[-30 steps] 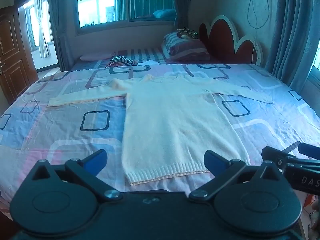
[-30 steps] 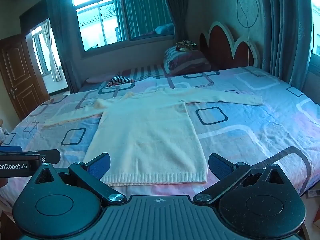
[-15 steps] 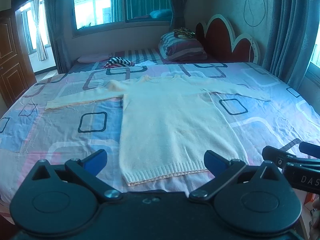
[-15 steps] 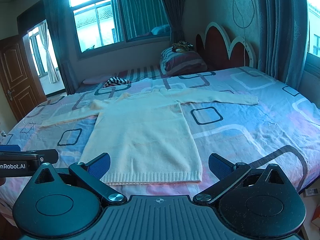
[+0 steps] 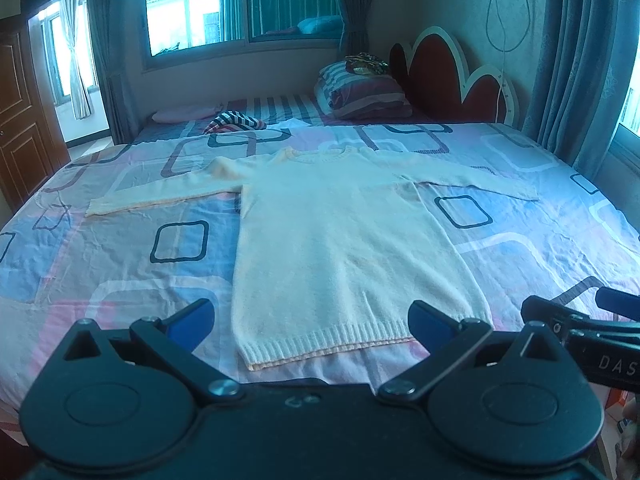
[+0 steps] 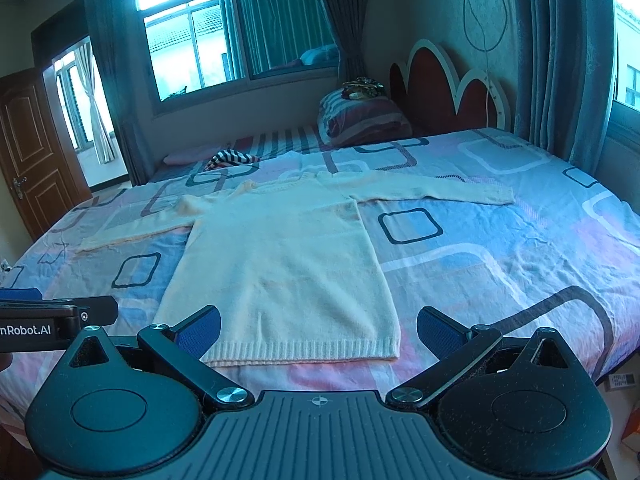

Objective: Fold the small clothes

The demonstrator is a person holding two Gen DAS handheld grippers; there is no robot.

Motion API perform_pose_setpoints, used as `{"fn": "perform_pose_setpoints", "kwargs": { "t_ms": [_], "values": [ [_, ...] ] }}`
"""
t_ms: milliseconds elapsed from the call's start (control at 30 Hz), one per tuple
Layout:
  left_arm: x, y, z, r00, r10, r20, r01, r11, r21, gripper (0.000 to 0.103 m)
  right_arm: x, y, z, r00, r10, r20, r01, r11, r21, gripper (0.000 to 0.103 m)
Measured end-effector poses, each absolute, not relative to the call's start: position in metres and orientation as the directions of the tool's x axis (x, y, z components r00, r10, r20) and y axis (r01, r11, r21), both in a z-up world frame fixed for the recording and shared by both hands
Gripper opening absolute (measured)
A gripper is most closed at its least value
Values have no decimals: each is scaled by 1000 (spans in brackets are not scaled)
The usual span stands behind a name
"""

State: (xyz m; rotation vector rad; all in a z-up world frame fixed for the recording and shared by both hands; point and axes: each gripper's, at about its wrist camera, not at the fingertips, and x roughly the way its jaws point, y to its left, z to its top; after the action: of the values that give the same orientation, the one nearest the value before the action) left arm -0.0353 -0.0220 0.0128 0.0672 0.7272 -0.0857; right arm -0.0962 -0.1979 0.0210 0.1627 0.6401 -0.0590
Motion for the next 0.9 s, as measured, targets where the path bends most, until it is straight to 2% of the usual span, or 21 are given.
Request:
{"fn": "perform_pose_setpoints", "kwargs": {
  "t_ms": [900],
  "values": [
    [-30, -26, 9, 738, -56, -672, 103, 994, 30, 102, -92, -202, 14, 792, -7, -610, 112, 985, 134, 103]
  ]
}}
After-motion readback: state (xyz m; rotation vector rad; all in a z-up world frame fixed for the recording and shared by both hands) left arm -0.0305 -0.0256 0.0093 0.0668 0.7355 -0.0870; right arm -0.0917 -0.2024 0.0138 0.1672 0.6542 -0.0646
